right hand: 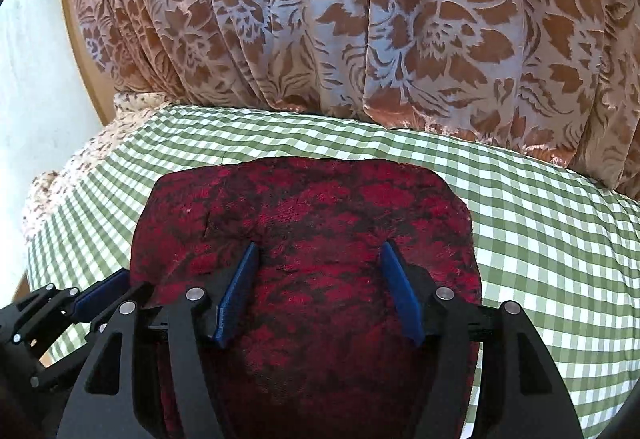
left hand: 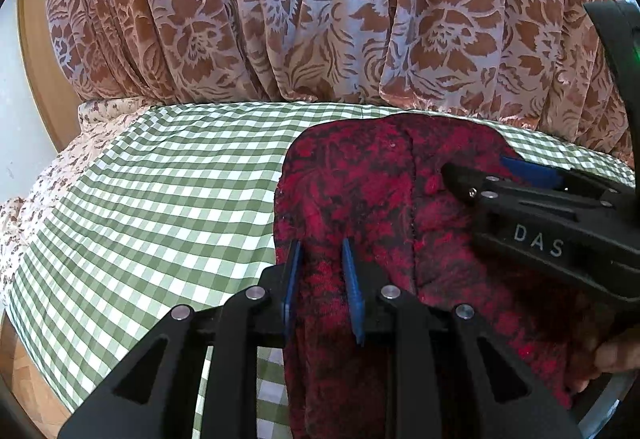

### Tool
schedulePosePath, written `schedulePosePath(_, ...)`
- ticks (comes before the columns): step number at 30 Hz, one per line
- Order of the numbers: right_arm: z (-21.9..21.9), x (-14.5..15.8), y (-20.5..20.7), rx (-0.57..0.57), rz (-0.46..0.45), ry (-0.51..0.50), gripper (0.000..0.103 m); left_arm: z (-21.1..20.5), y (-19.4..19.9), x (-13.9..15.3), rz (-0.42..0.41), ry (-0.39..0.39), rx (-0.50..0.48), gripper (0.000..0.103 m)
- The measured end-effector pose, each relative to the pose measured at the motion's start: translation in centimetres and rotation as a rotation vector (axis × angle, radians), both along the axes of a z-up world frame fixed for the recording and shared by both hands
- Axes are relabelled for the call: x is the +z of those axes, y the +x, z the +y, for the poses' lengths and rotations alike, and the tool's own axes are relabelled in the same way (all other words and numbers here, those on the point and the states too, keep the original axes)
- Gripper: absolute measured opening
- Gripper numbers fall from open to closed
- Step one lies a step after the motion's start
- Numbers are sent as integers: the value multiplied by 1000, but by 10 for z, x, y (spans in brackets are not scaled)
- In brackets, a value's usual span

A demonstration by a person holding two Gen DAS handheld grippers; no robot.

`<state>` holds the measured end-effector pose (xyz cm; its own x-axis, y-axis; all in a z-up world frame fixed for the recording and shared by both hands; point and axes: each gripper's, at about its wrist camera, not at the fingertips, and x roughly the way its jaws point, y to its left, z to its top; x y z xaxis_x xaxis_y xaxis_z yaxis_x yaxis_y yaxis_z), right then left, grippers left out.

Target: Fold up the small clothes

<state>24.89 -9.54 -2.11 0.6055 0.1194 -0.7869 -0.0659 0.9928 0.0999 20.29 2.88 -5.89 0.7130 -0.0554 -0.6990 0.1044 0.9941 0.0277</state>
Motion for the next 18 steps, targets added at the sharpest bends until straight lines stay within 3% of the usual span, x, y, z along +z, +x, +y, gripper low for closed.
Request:
schedulePosePath(4,-3,8,-5,1,-16,25,67,2,-6,7,-11,-8,6,26)
schedulePosePath(10,-2,26,-14,39,-39,38,93,9,-17,19,-36,-20,19,44)
schedulePosePath(18,-13,42,-40,35,-41,80,99,17,-30,25,-46,-19,37,57)
